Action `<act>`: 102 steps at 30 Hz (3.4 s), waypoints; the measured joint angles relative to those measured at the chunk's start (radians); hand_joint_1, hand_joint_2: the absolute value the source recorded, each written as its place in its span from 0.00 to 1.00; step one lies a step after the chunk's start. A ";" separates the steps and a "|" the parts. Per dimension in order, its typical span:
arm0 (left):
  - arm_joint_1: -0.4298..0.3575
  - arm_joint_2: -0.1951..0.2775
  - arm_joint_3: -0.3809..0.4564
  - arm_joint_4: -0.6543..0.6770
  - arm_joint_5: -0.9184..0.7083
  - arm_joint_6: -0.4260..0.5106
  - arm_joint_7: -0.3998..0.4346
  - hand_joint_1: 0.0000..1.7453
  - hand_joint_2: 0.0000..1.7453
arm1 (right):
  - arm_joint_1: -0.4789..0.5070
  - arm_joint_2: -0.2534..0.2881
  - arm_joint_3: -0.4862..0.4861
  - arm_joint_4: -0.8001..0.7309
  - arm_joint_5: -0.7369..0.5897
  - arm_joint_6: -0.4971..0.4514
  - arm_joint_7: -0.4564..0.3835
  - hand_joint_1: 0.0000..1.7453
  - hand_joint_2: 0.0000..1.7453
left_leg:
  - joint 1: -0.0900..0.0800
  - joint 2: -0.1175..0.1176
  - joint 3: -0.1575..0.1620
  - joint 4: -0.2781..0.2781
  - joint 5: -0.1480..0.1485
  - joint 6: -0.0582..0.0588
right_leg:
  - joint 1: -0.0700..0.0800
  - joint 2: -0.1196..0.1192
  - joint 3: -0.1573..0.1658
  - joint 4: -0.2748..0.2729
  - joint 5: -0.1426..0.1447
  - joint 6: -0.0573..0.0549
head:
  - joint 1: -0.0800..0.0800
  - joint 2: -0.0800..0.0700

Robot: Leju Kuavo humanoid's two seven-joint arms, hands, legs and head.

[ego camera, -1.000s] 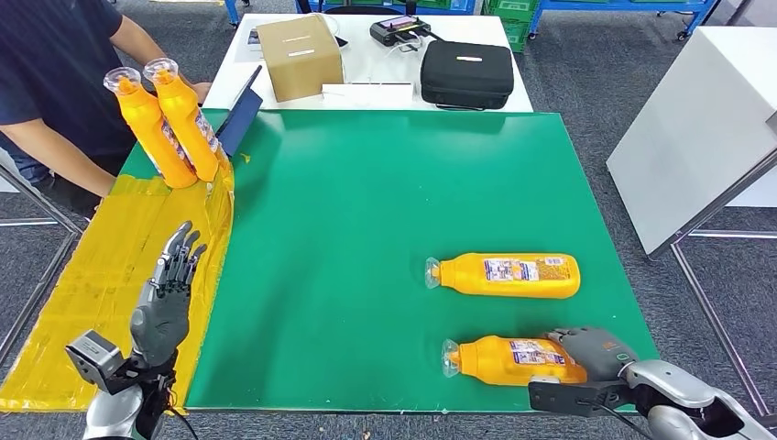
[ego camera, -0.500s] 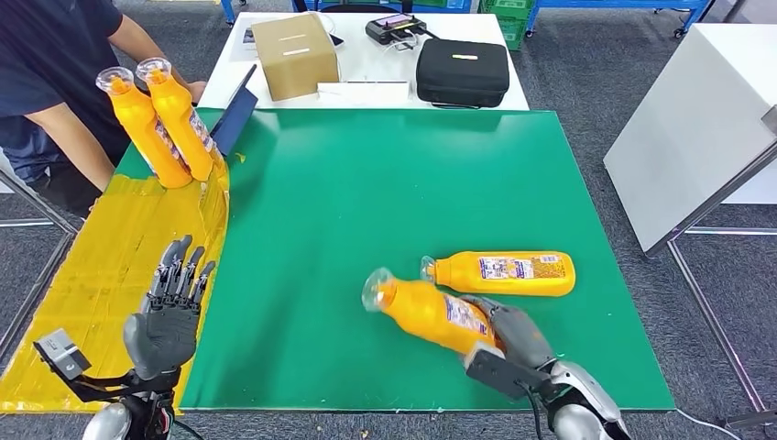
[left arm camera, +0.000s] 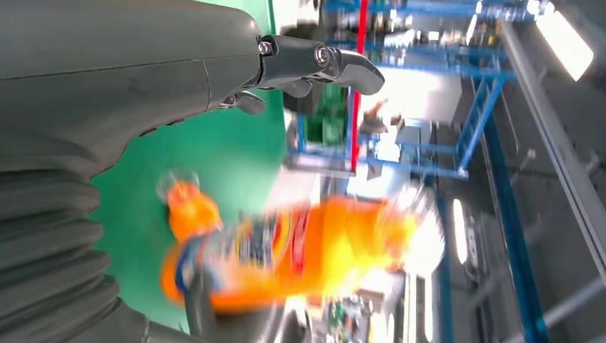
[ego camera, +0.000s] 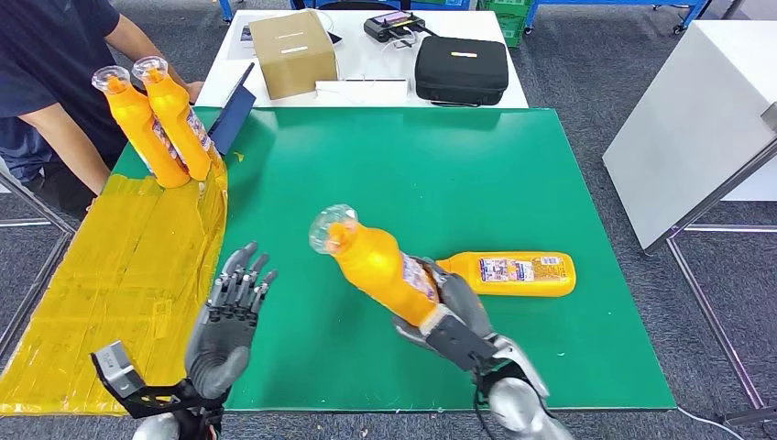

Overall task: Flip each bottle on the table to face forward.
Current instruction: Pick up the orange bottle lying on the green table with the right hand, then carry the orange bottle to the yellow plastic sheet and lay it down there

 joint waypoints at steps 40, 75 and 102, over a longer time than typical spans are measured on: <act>0.041 -0.016 -0.002 0.000 -0.033 0.091 -0.026 1.00 1.00 | -0.133 0.162 0.438 0.246 0.208 -0.034 0.028 1.00 1.00 | 0.001 0.000 -0.003 0.000 0.000 0.000 | 0.000 0.000 -0.004 0.000 0.000 0.000 | 0.000 0.000; -0.270 0.166 0.118 0.607 -1.683 1.029 0.274 0.25 0.25 | 0.123 -0.305 -0.232 -0.171 0.078 0.062 0.010 0.00 1.00 | -0.002 -0.003 -0.002 0.001 0.001 0.001 | -0.002 -0.002 -0.002 0.000 0.001 0.001 | 0.000 0.000; -0.444 0.244 0.075 0.814 -1.071 0.576 -0.097 0.00 0.00 | -0.114 -0.395 -0.212 0.120 0.222 0.127 0.135 0.00 1.00 | -0.003 -0.016 0.010 0.000 0.009 0.003 | -0.003 -0.014 0.015 0.000 0.003 0.002 | 0.000 0.000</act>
